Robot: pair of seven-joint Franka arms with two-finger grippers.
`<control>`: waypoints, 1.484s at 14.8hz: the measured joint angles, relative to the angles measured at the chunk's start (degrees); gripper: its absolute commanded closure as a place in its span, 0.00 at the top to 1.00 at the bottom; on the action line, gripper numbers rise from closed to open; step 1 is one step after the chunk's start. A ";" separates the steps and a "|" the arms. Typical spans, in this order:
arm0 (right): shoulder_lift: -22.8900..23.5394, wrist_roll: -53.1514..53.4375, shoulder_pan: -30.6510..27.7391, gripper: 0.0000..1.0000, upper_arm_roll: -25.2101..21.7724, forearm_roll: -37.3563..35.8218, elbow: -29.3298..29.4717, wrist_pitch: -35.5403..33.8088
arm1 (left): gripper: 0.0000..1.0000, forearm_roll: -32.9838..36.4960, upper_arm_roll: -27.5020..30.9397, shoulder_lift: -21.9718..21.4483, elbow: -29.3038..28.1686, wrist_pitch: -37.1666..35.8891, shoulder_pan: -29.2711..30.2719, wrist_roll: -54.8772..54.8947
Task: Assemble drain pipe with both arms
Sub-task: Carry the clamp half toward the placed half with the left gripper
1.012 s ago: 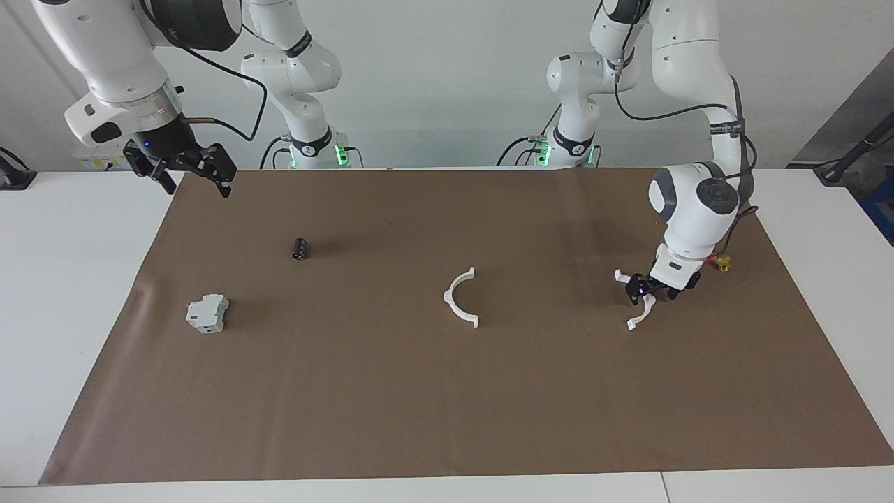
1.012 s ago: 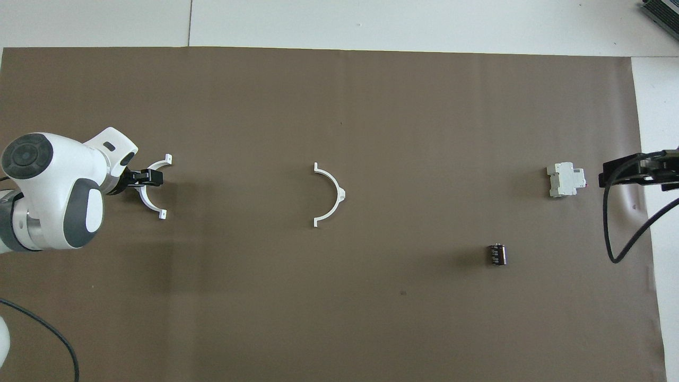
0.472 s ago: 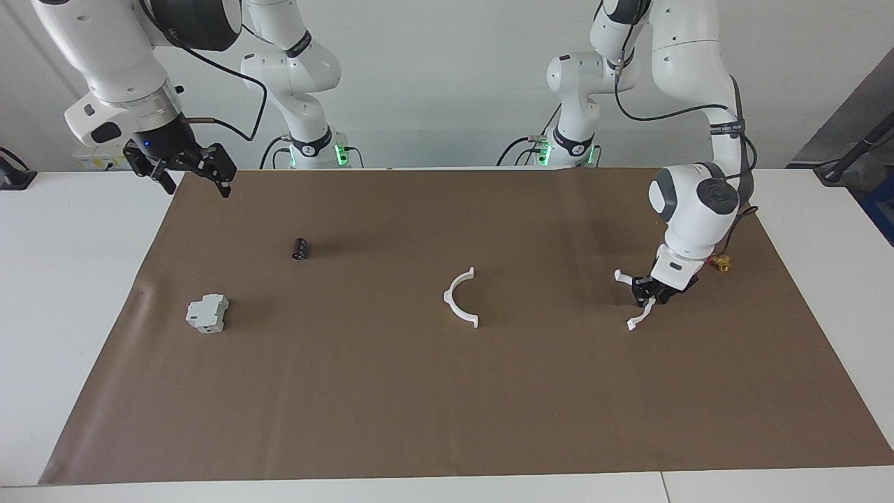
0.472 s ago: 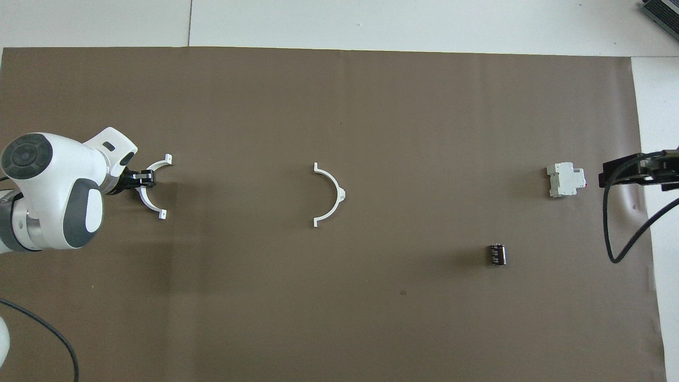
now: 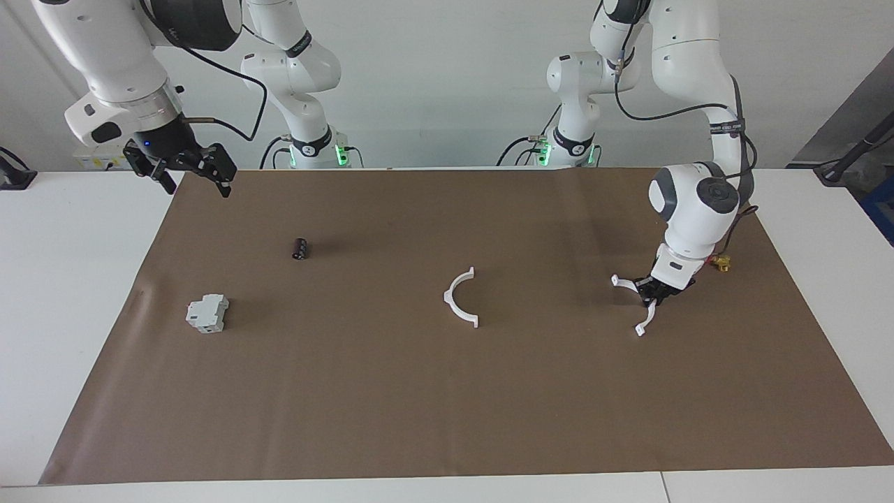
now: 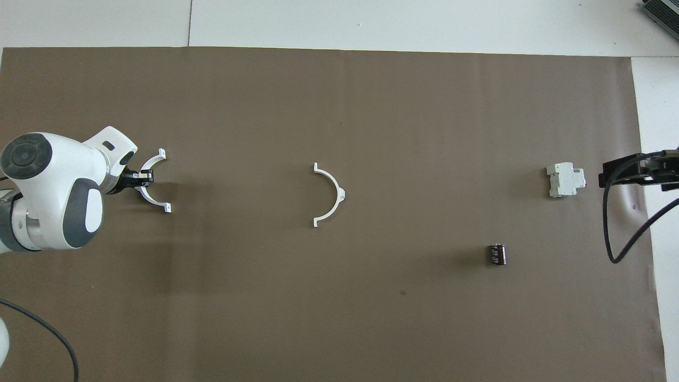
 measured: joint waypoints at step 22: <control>0.00 0.00 0.00 1.00 0.00 0.00 0.00 0.00 | 0.04 1.52 -7.57 5.71 13.85 -11.85 -15.23 -21.27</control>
